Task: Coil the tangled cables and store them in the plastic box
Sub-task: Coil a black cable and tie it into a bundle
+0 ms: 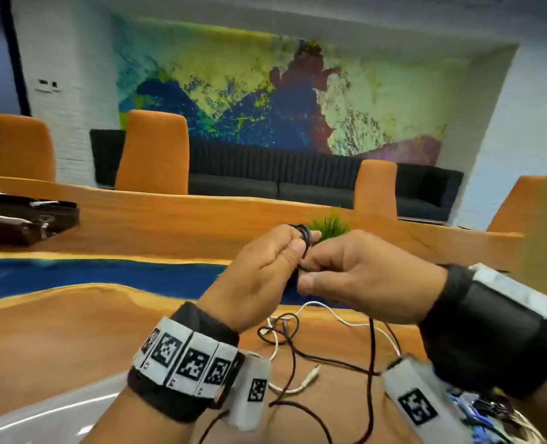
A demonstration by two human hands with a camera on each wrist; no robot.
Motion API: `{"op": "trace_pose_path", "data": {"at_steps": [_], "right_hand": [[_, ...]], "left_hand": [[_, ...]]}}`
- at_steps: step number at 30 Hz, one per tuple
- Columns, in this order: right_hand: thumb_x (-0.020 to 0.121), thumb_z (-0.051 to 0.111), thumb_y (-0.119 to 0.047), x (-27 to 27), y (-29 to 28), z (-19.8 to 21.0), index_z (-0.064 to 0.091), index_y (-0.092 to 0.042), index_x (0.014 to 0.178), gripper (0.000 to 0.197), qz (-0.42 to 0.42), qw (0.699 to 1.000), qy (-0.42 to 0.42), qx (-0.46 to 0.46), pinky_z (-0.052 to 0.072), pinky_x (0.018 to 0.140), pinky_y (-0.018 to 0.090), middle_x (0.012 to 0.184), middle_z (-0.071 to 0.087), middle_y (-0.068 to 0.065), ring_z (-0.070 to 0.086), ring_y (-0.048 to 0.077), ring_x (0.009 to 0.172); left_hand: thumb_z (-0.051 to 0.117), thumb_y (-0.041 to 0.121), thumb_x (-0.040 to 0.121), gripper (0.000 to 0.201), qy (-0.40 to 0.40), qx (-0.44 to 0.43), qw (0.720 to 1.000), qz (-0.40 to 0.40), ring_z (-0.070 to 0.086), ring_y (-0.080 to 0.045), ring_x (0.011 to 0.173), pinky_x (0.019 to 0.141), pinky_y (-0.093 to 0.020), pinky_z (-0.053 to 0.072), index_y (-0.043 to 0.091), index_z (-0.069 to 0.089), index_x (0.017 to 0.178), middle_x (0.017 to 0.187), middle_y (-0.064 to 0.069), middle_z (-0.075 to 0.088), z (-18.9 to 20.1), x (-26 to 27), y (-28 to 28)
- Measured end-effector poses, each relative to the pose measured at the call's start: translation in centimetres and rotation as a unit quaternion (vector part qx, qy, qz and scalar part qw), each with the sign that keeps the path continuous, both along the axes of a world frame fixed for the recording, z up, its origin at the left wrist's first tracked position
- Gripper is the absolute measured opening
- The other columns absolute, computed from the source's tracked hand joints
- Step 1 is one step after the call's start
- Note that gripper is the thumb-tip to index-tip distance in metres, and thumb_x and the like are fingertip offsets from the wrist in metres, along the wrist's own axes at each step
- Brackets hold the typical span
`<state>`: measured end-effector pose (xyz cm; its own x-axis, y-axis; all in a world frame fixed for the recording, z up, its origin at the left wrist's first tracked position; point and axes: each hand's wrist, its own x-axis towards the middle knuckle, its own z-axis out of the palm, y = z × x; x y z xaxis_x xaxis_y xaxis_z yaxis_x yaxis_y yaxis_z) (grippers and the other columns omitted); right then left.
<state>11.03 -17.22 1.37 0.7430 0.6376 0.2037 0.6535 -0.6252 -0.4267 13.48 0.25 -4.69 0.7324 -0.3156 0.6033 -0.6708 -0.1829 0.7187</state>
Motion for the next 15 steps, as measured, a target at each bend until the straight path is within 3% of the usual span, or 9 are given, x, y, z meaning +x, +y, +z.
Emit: {"op": "trace_pose_path", "data": {"at_steps": [2,3,5,7,8,10,11,13,15], "right_hand": [[0.090,0.066,-0.017,0.2,-0.4,2.7,0.069,-0.011,0.078,0.013,-0.009,0.996,-0.053,0.069,0.040,0.050,0.016,0.056,0.058,-0.013,0.050,0.000,0.051],[0.089,0.067,-0.014,0.5,-0.7,3.7,0.069,-0.011,0.078,0.012,-0.018,0.989,-0.066,0.129,0.036,0.048,0.011,0.050,0.055,-0.015,0.048,0.000,0.046],[0.089,0.067,-0.011,2.0,-1.2,4.4,0.067,-0.011,0.076,0.013,-0.049,0.961,-0.075,0.261,0.033,0.044,0.012,0.045,0.050,-0.013,0.041,0.001,0.041],[0.089,0.066,-0.012,3.6,-1.1,3.4,0.068,-0.011,0.076,0.013,-0.104,0.942,-0.073,0.312,0.035,0.047,0.017,0.048,0.051,-0.011,0.041,0.000,0.044],[0.090,0.065,-0.013,4.3,-1.0,2.1,0.071,-0.010,0.079,0.013,-0.125,0.947,-0.066,0.290,0.037,0.051,0.020,0.053,0.055,-0.010,0.043,0.000,0.047],[0.094,0.060,-0.015,4.2,-0.6,-1.2,0.073,-0.009,0.090,0.015,-0.125,0.974,-0.010,0.189,0.042,0.057,0.026,0.066,0.060,-0.002,0.048,0.002,0.055],[0.096,0.057,-0.017,3.5,-0.3,-2.6,0.073,-0.012,0.094,0.016,-0.109,0.987,0.015,0.120,0.046,0.060,0.027,0.071,0.061,0.001,0.050,0.002,0.058],[0.098,0.053,-0.024,2.0,0.2,-3.4,0.071,-0.020,0.097,0.018,-0.075,0.997,0.005,0.020,0.048,0.066,0.024,0.079,0.064,-0.003,0.053,0.003,0.065],[0.097,0.055,-0.027,1.1,0.1,-1.8,0.072,-0.020,0.094,0.019,-0.072,0.997,-0.026,0.003,0.045,0.063,0.017,0.074,0.062,-0.007,0.054,0.002,0.066]], "left_hand": [[0.038,0.020,0.106,0.032,0.024,-0.020,0.999,0.010,0.053,0.003,0.074,0.068,-0.013,0.041,0.019,0.063,0.087,0.082,0.015,0.061,0.3,-0.3,0.2],[0.036,0.018,0.107,0.036,0.048,-0.039,0.998,-0.002,0.050,0.001,0.068,0.064,-0.013,0.039,0.020,0.066,0.087,0.081,0.011,0.062,0.5,-0.4,0.3],[0.032,0.024,0.108,0.040,0.092,-0.073,0.991,-0.061,0.052,-0.008,0.073,0.070,-0.024,0.039,0.016,0.065,0.086,0.100,-0.006,0.071,0.7,-0.8,0.3],[0.034,0.029,0.104,0.034,0.129,-0.144,0.971,-0.144,0.052,-0.014,0.075,0.069,-0.033,0.037,0.017,0.058,0.082,0.116,-0.024,0.068,1.0,-1.3,0.0],[0.036,0.029,0.102,0.031,0.150,-0.197,0.952,-0.178,0.052,-0.013,0.074,0.066,-0.032,0.036,0.017,0.056,0.082,0.119,-0.029,0.065,1.2,-1.4,-0.1],[0.037,0.028,0.101,0.029,0.163,-0.283,0.924,-0.201,0.054,-0.012,0.075,0.063,-0.027,0.038,0.016,0.055,0.082,0.122,-0.027,0.065,1.5,-1.3,-0.2],[0.037,0.026,0.102,0.029,0.146,-0.287,0.930,-0.179,0.058,-0.012,0.079,0.063,-0.024,0.042,0.015,0.055,0.083,0.123,-0.021,0.067,1.4,-1.1,-0.1],[0.036,0.023,0.105,0.029,0.091,-0.198,0.973,-0.071,0.064,-0.005,0.089,0.067,-0.014,0.046,0.011,0.056,0.087,0.123,-0.006,0.070,1.0,-0.7,0.2],[0.037,0.021,0.106,0.029,0.047,-0.098,0.994,-0.006,0.064,0.004,0.086,0.066,-0.008,0.044,0.009,0.058,0.090,0.122,0.003,0.070,0.6,-0.4,0.3]]}}
